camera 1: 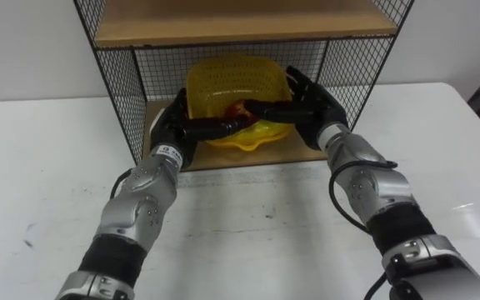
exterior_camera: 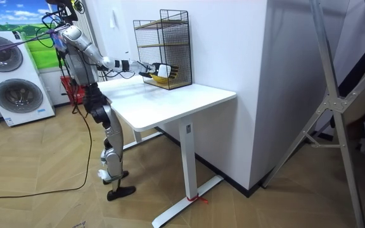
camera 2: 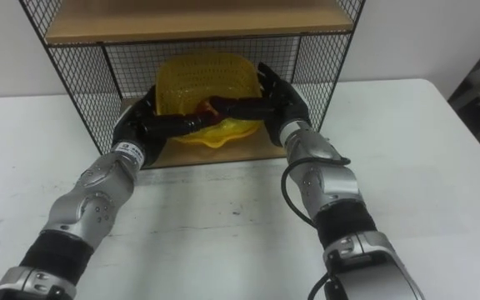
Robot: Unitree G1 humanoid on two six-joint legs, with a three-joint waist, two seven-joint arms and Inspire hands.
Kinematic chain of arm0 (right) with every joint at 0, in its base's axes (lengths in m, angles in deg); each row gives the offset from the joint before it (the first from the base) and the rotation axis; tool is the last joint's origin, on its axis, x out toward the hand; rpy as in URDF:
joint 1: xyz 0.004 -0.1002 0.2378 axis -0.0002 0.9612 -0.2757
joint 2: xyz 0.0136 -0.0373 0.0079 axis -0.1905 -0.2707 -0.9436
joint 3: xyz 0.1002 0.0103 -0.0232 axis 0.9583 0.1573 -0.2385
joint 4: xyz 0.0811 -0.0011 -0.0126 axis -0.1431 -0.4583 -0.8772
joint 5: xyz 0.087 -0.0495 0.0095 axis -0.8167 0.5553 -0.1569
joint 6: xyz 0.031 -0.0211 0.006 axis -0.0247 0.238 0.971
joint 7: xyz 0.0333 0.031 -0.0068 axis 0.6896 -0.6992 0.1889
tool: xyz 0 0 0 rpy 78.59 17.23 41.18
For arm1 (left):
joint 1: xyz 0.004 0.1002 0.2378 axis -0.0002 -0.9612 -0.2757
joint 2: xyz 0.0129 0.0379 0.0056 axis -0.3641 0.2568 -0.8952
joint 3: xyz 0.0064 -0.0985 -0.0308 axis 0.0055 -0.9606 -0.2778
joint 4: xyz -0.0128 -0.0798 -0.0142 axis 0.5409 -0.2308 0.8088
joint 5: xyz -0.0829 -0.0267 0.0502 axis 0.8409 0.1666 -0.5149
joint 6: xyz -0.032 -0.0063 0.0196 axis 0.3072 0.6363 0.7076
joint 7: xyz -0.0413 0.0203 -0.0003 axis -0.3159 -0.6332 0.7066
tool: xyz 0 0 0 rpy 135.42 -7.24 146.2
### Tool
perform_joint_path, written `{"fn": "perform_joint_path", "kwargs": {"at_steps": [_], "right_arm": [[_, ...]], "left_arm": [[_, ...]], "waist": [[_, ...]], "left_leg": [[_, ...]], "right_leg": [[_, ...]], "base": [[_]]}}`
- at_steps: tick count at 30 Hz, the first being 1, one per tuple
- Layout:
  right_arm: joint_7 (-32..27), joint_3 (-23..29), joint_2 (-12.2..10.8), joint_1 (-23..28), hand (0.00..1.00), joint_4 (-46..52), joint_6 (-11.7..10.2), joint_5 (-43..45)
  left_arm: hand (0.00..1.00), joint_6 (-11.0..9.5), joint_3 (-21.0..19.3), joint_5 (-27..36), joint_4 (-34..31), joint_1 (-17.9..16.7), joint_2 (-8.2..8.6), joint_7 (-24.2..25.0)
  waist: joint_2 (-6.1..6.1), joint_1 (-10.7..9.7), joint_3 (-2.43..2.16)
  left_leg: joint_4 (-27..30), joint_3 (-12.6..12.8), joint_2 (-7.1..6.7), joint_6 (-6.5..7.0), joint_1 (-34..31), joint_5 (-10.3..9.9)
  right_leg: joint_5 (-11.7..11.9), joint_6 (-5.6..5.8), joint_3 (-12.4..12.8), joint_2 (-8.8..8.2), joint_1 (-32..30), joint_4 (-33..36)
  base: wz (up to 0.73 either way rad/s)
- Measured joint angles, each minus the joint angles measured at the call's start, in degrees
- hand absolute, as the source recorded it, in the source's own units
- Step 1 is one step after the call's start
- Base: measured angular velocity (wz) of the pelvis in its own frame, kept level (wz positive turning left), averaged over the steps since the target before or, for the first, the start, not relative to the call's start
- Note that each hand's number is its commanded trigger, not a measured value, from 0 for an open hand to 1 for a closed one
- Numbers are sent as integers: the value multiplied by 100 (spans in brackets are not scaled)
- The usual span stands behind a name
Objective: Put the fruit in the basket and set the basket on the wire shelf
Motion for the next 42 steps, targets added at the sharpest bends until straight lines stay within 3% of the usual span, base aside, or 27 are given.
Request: {"fn": "perform_joint_path", "kwargs": {"at_steps": [14, 16, 18, 23, 27, 31, 35, 42], "right_arm": [[-46, -49, 25, 6, 0, 42, 37, -235], [-46, -44, 61, 11, 0, 121, 37, -233], [-51, -45, 108, 15, 0, 219, 36, -234], [-119, -41, 176, 27, 0, 299, 25, -229], [-223, -14, 295, 466, 0, 906, 26, -210], [-222, -9, 292, 564, 0, 1176, 27, -124], [-190, 2, 288, 784, 0, 1669, 26, 51], [-89, 17, 290, 855, 0, 1868, 26, 233]], "left_arm": [[0, 161, -24, -212, -135, -4, -84, -207], [0, 161, -61, -384, -256, -5, -92, -276], [0, 161, -82, -480, -387, -6, -131, -375], [0, 169, -134, -478, -739, -115, -209, -556], [0, 170, -194, -478, -1060, -122, -268, -605], [0, 170, -214, -521, -1344, -147, -282, -597], [0, 167, -241, -527, -1874, -412, -283, -581], [0, 167, -243, -646, -2116, -627, -292, -481]], "waist": [[44, -112, -11], [35, -125, -28], [35, -120, -88], [-34, -92, -175], [-36, 22, -178], [-45, 36, -182], [-49, 32, -185], [-55, 24, -182]], "left_leg": [[-12, -110, -13, -14, 23, 20], [-32, -110, -13, -15, 23, 29], [-48, -109, -13, -16, 46, 35], [-179, -93, -15, -33, 189, 105], [-239, -83, -14, -38, 433, 111], [-262, -67, -16, -41, 497, 133], [-398, -67, -14, -57, 568, 172], [-445, -81, -14, -73, 556, 218]], "right_leg": [[-1, -1, -108, -5, 70, -14], [-1, -1, -109, -7, 60, -12], [-1, -1, -109, -8, 72, -10], [-1, -2, -99, -15, 143, -7], [0, -3, -64, -9, 351, -19], [8, -17, -50, -11, 399, -10], [18, -33, -42, 0, 430, -9], [22, -46, -94, 3, 412, -65]], "base": [[5], [0], [0], [-1], [-2], [0], [0], [0]]}}
